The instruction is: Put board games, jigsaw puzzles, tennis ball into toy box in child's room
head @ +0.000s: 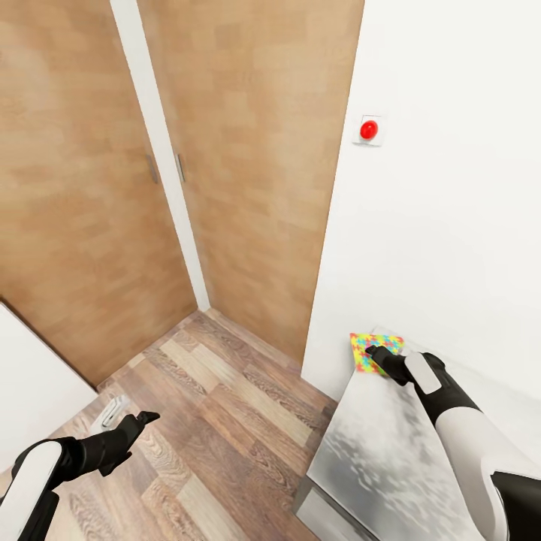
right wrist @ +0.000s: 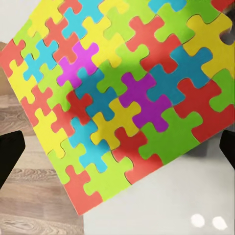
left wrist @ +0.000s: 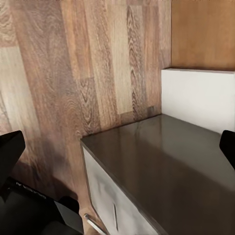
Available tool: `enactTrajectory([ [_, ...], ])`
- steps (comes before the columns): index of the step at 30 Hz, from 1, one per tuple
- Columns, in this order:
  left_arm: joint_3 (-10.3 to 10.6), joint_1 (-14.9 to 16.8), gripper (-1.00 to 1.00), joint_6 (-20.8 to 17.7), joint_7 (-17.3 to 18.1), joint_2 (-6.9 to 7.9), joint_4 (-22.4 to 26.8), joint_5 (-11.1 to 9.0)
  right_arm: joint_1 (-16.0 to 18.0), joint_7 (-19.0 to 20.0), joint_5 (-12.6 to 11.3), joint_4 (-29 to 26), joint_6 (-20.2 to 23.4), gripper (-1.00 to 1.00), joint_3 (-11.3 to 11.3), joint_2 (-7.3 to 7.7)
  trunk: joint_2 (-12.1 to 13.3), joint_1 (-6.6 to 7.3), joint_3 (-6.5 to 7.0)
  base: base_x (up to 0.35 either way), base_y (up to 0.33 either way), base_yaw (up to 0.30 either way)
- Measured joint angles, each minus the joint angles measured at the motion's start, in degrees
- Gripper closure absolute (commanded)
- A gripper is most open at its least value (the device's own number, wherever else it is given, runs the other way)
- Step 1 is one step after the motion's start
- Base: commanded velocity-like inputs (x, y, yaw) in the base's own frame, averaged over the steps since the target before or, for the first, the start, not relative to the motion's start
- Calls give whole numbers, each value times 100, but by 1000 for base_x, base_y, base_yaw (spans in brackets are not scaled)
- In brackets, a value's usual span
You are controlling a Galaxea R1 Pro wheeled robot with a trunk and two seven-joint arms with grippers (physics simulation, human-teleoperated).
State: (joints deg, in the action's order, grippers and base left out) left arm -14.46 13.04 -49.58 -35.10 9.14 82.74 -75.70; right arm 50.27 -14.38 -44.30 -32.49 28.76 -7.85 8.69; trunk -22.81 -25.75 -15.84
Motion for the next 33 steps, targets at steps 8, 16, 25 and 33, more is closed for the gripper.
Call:
enactTrajectory([
  [8,0,0,-100,-2,0,-2,1,1,5,1,5,-1,-4,-100,-2,7,0,0,0,0,0,59],
  [16,0,8,-100,10,0,-86,-6,7,-35,-48,12,-198,-147,-100,-10,12,0,0,0,0,0,3],
  [25,1264,1537,-100,1333,1647,-285,-3170,360,-2869,0,2,-5569,-376,-100,-653,-4,1,0,0,0,0,0],
  [33,1645,2406,-100,2091,2606,-624,-4323,993,-3167,728,16,-5975,-1,-100,-739,268,0,0,0,0,0,0],
])
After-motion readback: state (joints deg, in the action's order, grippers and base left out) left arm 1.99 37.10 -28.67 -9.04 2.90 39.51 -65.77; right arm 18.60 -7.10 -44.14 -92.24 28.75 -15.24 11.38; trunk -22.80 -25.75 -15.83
